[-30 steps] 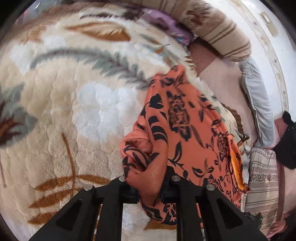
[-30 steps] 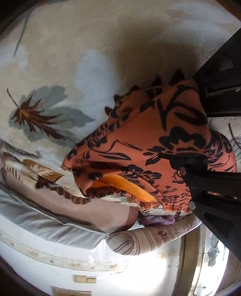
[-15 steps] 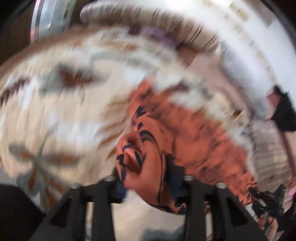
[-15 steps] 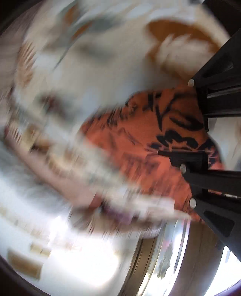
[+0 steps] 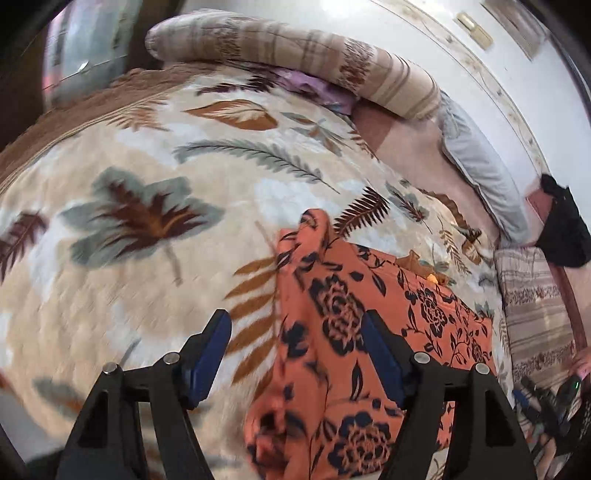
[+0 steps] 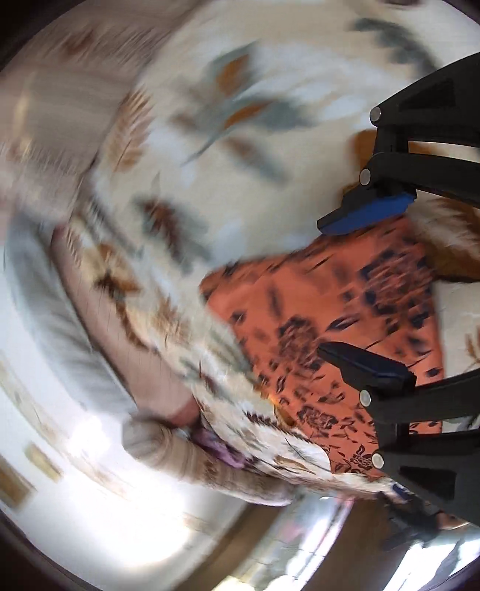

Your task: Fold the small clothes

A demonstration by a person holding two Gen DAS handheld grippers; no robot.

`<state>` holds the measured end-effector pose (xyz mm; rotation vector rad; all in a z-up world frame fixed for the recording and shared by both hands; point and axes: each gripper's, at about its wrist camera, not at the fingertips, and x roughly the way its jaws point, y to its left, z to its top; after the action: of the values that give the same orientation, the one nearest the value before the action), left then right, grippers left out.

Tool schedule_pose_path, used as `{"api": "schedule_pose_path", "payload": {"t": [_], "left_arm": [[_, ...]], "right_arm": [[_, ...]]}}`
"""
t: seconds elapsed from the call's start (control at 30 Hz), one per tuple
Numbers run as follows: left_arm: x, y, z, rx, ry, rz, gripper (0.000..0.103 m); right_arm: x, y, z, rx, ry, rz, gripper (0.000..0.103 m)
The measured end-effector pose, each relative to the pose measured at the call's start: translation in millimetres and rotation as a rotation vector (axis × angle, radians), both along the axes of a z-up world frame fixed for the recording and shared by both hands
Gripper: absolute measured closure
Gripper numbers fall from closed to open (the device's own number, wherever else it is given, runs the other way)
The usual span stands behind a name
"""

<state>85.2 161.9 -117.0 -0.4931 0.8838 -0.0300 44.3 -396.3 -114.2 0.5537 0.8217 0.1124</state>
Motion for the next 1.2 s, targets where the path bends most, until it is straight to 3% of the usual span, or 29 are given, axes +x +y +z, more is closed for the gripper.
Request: {"api": "schedule_pose_path", "payload": {"t": [0.17,0.37,0.4,0.43,0.47,0.5,0.57,0.6,0.67,0.7,0.8,0.83,0.87,0.9,0.97,1.03,1.1,1.13,1.17,1.2], "left_arm": [[42,-10,-1,0.003,0.012,-0.029,0.03],[76,-23,-13,0.069,0.029,-0.067,0.03],[79,-22,-17,0.081,0.034,-0.065,0.035],[83,-23,-21,0.107,0.044,-0.067,0.045],[87,-22,-26,0.137,0.067,-0.067,0.079],[91,-20,-32,0.155,0.102,-0.057,0.093],[91,-14,-34,0.13,0.085,-0.033,0.093],[92,-15,-36,0.157,0.083,-0.027,0.093],[97,-18,-43,0.199,0.082,-0.024,0.093],[97,-18,-43,0.209,0.072,-0.019,0.092],[97,-11,-41,0.163,0.083,0.006,0.091],[97,-9,-38,0.144,0.095,0.012,0.09],[95,-8,-34,0.132,0.1,0.017,0.083],[90,-7,-29,0.135,0.097,0.025,0.068],[75,-8,-12,0.138,0.046,0.028,0.057],[57,-14,5,0.155,-0.001,0.004,0.052],[33,-23,20,0.178,-0.032,-0.016,0.042],[21,-27,25,0.182,-0.045,-0.021,0.04],[9,-31,29,0.183,-0.058,-0.032,0.035],[-3,-36,30,0.184,-0.062,-0.043,0.034]], "right_arm": [[73,3,-9,-0.061,0.062,0.089,0.039],[128,9,-35,-0.095,0.14,0.144,0.04],[134,14,-39,-0.107,0.146,0.159,0.042],[140,18,-42,-0.129,0.156,0.175,0.067],[145,21,-45,-0.154,0.174,0.176,0.093],[145,21,-42,-0.183,0.164,0.145,0.093],[141,22,-32,-0.24,0.115,0.11,0.096],[141,23,-30,-0.27,0.103,0.101,0.096],[152,21,-52,-0.302,0.179,0.083,0.096],[153,16,-57,-0.278,0.175,0.056,0.096],[147,-4,-55,-0.133,0.145,-0.055,0.081],[146,-6,-54,-0.138,0.16,-0.07,0.071],[143,-8,-50,-0.152,0.165,-0.079,0.07],[137,-9,-42,-0.156,0.153,-0.081,0.07],[118,-5,-18,-0.168,0.09,-0.067,0.07],[97,4,2,-0.143,0.034,-0.028,0.07],[73,19,16,-0.077,-0.004,0.051,0.056],[64,28,19,-0.035,-0.011,0.099,0.034],[52,35,21,0.008,-0.025,0.14,0.025],[42,42,19,0.06,-0.038,0.179,0.025]]}}
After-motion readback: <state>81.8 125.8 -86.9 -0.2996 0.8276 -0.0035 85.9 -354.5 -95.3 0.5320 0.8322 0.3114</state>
